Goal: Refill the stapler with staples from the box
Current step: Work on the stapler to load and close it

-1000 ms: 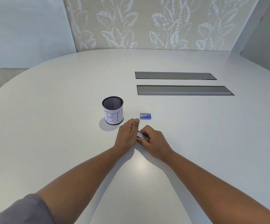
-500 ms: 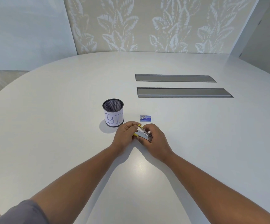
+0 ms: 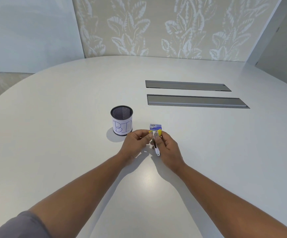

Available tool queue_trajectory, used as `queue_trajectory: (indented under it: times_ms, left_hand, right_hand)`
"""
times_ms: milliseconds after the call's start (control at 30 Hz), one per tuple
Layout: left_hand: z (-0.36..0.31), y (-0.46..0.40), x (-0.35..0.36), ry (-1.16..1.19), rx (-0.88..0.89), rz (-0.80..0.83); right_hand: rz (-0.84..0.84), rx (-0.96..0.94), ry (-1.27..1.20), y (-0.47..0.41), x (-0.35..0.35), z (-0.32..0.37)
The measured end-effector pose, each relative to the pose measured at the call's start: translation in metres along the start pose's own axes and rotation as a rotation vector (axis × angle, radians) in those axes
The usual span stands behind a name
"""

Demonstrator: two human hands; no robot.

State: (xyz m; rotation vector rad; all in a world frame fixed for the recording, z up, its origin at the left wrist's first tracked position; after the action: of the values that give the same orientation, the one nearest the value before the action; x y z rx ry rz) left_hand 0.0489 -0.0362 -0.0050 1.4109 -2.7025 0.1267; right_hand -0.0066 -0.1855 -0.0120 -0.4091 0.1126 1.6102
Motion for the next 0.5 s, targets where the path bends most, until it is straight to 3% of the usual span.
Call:
queue_trajectory:
  times_ms: [233,500]
  left_hand:
    - [-0.003,-0.001,0.012,0.137,0.026,0.034]
    - [-0.001,-0.004,0.02,0.135,-0.009,0.069]
  right_hand:
    - [0.034,0.092,-0.111,0.001,0.002,-0.003]
    - [0.015,0.138,-0.138,0.0,0.0,-0.001]
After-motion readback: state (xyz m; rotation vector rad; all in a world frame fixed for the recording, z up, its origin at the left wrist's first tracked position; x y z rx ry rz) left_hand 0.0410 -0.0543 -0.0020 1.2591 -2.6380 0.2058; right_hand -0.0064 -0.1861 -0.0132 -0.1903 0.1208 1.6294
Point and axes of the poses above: each hand's wrist, its own y-axis away from the middle knuckle, its own x-axis out of the palm, z = x × y, the point moved 2 cm from there along -y, towards the middle knuckle, and after that the axes turned 14 degrees about z, right-handed, at the moved point
